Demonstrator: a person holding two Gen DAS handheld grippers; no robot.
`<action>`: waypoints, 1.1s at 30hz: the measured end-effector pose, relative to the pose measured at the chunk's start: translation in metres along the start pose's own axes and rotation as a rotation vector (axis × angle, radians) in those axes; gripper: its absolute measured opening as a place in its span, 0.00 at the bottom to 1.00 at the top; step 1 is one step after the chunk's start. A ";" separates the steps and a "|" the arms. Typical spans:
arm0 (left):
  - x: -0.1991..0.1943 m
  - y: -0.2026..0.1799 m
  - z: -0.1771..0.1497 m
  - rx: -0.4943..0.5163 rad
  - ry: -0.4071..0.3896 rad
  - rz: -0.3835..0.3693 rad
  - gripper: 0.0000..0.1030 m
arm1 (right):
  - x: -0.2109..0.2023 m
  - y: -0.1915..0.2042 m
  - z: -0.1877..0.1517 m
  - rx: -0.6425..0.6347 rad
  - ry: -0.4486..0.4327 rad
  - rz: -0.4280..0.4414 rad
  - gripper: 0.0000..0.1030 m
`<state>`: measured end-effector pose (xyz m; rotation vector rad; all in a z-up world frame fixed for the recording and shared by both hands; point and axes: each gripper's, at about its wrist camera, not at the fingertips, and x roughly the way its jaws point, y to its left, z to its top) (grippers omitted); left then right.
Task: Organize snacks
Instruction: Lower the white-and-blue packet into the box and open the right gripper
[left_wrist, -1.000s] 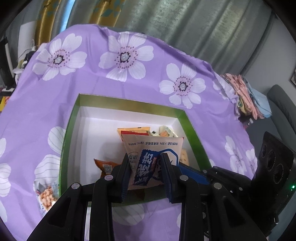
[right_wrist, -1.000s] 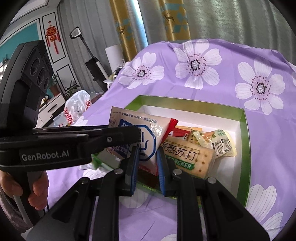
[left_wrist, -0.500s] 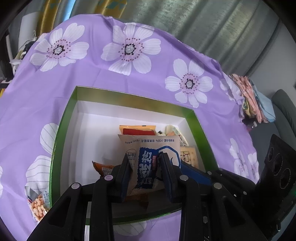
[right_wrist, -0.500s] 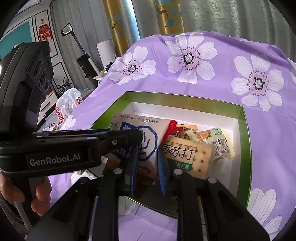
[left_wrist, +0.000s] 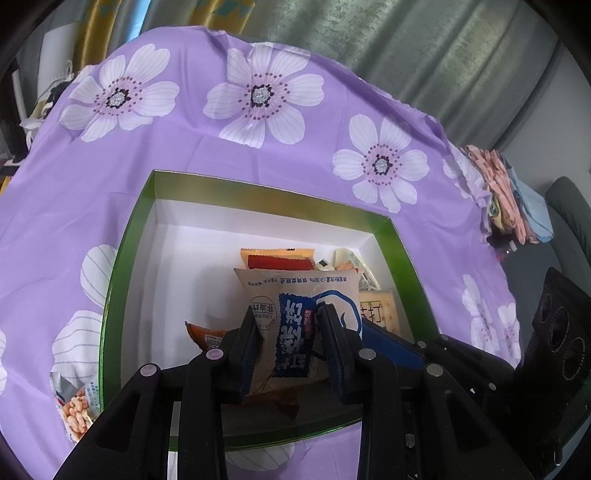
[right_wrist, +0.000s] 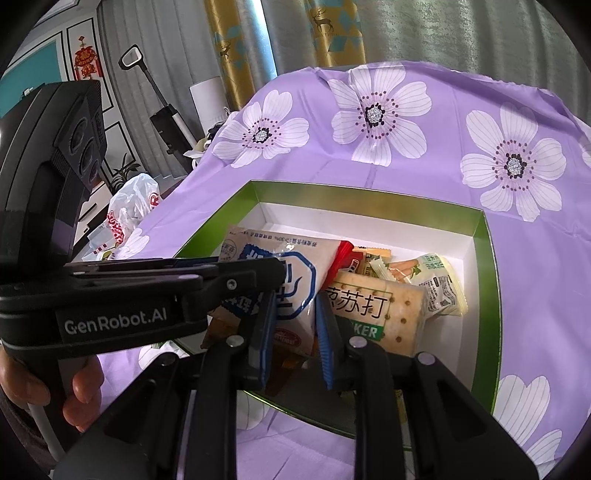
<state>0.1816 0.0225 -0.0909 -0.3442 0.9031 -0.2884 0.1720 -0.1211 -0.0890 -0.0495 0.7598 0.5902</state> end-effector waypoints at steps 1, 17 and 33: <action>0.000 0.000 0.000 0.001 0.000 0.000 0.31 | 0.000 0.000 0.000 0.001 0.000 -0.001 0.23; -0.001 -0.004 -0.001 0.022 0.004 0.047 0.33 | 0.000 0.000 0.001 0.011 0.004 -0.016 0.26; -0.001 0.002 0.001 0.015 0.007 0.103 0.52 | 0.000 -0.002 0.000 0.017 0.011 -0.029 0.34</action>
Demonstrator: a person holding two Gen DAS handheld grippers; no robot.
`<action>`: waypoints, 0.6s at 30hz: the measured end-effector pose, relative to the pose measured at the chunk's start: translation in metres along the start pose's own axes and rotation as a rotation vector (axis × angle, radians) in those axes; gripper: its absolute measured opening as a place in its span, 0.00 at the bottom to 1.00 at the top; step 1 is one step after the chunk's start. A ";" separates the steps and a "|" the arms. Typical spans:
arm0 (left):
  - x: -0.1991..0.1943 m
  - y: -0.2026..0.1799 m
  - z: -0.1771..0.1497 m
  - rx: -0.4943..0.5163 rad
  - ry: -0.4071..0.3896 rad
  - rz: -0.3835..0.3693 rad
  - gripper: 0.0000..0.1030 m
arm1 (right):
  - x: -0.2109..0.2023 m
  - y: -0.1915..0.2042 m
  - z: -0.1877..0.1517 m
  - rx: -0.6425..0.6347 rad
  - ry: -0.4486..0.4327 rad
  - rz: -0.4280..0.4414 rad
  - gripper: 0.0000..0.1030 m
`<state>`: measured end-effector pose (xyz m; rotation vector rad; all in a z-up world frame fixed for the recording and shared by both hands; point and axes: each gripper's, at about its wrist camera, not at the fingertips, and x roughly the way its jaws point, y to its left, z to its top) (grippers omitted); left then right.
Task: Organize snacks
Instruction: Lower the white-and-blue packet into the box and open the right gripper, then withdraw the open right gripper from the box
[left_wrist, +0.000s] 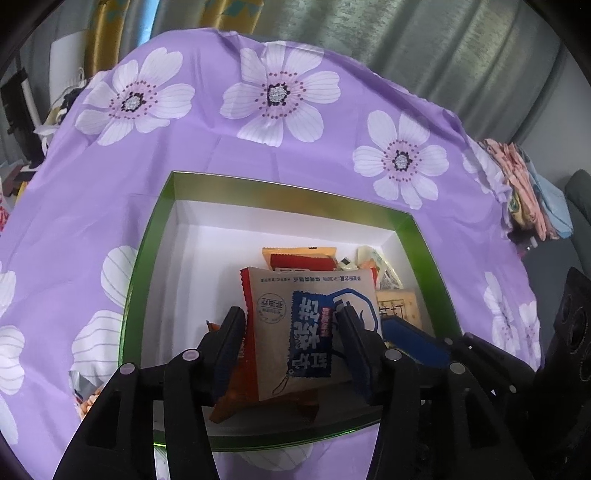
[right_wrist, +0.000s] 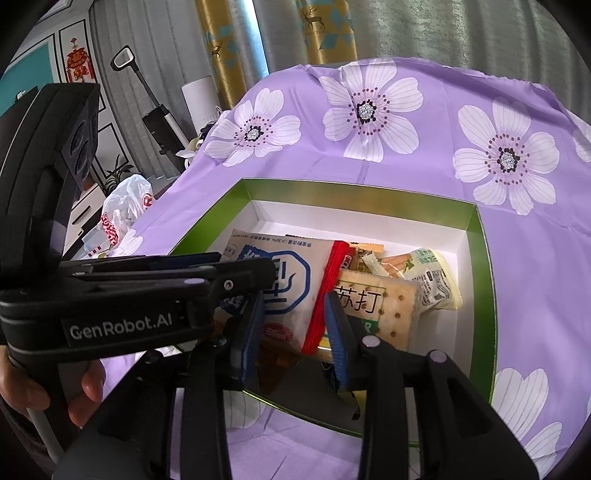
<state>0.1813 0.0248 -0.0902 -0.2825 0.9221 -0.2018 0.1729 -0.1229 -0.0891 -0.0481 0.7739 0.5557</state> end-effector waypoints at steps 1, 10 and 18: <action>0.000 -0.001 0.000 0.002 -0.001 0.006 0.53 | 0.000 0.000 0.000 -0.001 0.000 -0.003 0.35; -0.005 -0.001 -0.001 0.006 -0.016 0.047 0.71 | -0.003 0.000 0.000 0.008 0.001 -0.023 0.51; -0.013 -0.010 -0.002 0.035 -0.039 0.055 0.78 | -0.007 0.005 0.001 0.004 -0.007 -0.020 0.57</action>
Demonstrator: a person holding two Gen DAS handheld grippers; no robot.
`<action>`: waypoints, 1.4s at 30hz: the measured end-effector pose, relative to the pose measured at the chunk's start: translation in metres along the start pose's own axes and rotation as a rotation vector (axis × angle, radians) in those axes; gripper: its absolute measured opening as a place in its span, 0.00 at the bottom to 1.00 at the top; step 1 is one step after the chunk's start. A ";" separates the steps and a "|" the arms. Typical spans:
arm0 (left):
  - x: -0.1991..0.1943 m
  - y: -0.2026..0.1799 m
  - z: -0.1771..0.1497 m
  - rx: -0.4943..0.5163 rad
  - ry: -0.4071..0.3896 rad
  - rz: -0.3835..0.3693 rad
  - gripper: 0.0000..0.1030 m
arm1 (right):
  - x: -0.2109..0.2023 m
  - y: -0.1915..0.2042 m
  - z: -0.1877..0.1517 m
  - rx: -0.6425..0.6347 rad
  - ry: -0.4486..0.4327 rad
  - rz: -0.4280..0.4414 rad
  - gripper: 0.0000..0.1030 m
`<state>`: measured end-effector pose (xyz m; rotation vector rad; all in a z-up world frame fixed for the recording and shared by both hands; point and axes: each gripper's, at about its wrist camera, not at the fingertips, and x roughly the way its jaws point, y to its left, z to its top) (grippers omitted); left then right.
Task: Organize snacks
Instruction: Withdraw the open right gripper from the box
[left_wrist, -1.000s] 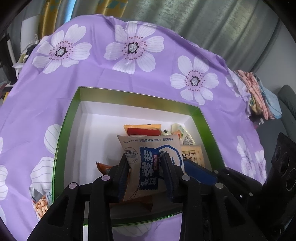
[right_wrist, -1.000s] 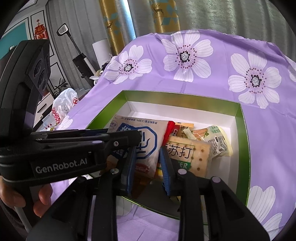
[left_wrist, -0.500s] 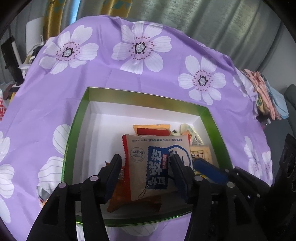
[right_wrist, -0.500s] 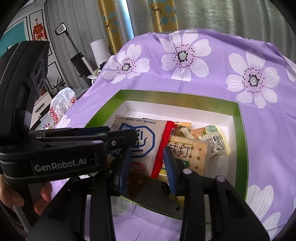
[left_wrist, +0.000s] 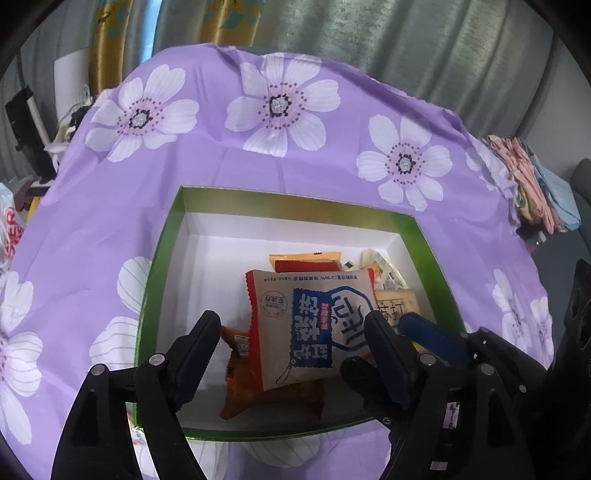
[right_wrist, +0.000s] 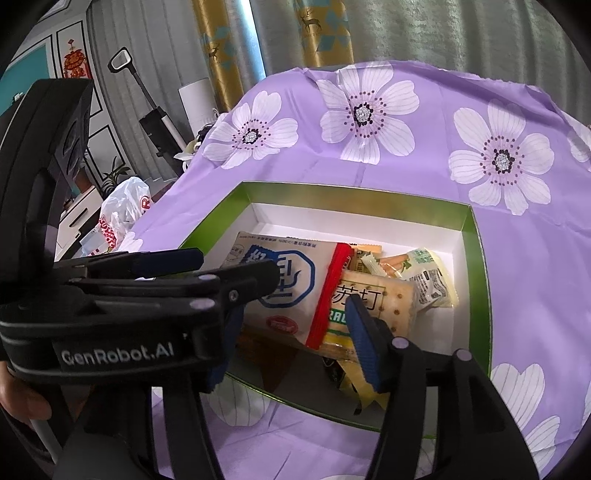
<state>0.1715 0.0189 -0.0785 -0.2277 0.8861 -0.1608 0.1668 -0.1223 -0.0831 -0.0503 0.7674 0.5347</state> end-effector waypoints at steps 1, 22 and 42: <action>-0.002 0.000 0.000 0.001 -0.007 0.000 0.79 | -0.002 0.001 0.000 -0.003 -0.003 -0.004 0.58; -0.071 -0.016 -0.011 0.056 -0.137 -0.001 0.99 | -0.064 0.012 -0.006 0.007 -0.096 -0.104 0.93; -0.128 -0.006 -0.048 0.060 -0.191 0.005 0.99 | -0.114 0.050 -0.035 -0.035 -0.131 -0.065 0.94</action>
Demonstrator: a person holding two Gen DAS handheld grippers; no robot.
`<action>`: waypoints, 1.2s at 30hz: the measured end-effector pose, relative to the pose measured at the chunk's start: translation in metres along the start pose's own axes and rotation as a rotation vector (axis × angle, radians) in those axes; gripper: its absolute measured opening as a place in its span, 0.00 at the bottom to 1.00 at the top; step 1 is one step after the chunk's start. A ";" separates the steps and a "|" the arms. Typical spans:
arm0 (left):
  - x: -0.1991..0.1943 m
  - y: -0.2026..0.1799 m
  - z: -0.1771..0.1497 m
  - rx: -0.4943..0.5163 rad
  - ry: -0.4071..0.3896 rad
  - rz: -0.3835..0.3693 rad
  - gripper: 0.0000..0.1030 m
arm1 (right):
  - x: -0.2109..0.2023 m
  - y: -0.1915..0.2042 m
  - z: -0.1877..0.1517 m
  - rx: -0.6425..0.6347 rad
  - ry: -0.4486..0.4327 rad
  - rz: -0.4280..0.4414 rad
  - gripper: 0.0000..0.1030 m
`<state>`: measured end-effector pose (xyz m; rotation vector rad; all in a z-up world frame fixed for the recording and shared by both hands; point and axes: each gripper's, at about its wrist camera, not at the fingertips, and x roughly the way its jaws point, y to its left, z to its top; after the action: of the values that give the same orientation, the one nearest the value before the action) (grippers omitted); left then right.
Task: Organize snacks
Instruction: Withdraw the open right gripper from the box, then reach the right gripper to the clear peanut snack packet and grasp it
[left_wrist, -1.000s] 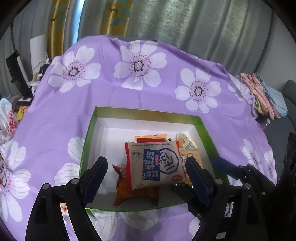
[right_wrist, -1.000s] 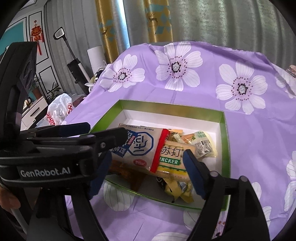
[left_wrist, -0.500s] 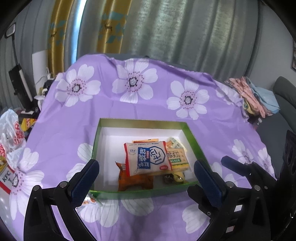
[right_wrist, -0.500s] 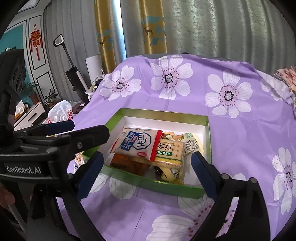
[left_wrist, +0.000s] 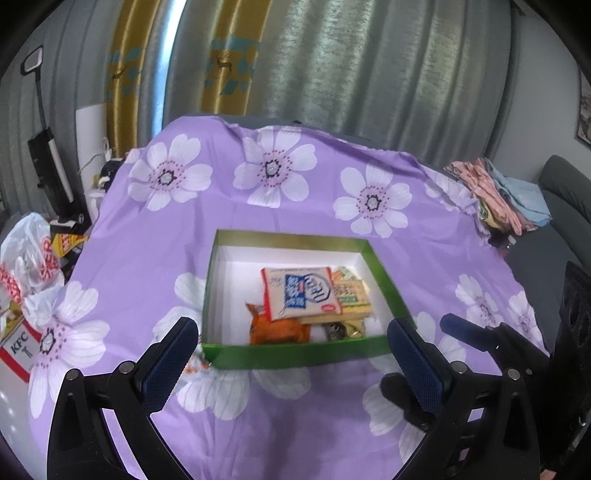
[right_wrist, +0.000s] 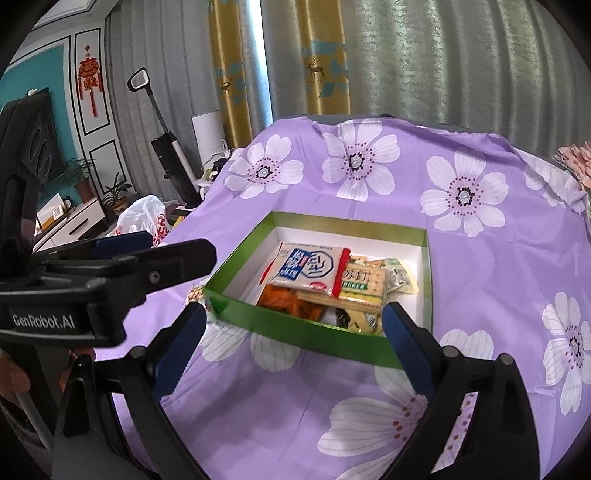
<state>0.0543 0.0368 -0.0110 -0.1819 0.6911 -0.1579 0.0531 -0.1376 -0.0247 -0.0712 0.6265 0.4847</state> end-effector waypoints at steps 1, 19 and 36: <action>0.000 0.005 -0.003 -0.009 0.007 0.003 0.99 | 0.000 0.001 -0.002 0.001 0.005 0.002 0.94; 0.017 0.121 -0.064 -0.297 0.145 -0.007 0.99 | 0.033 0.022 -0.037 -0.001 0.116 0.081 0.94; 0.044 0.148 -0.080 -0.370 0.170 -0.093 0.99 | 0.097 0.072 -0.043 -0.120 0.207 0.216 0.91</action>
<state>0.0482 0.1625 -0.1307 -0.5603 0.8784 -0.1340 0.0645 -0.0426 -0.1097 -0.1700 0.8119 0.7300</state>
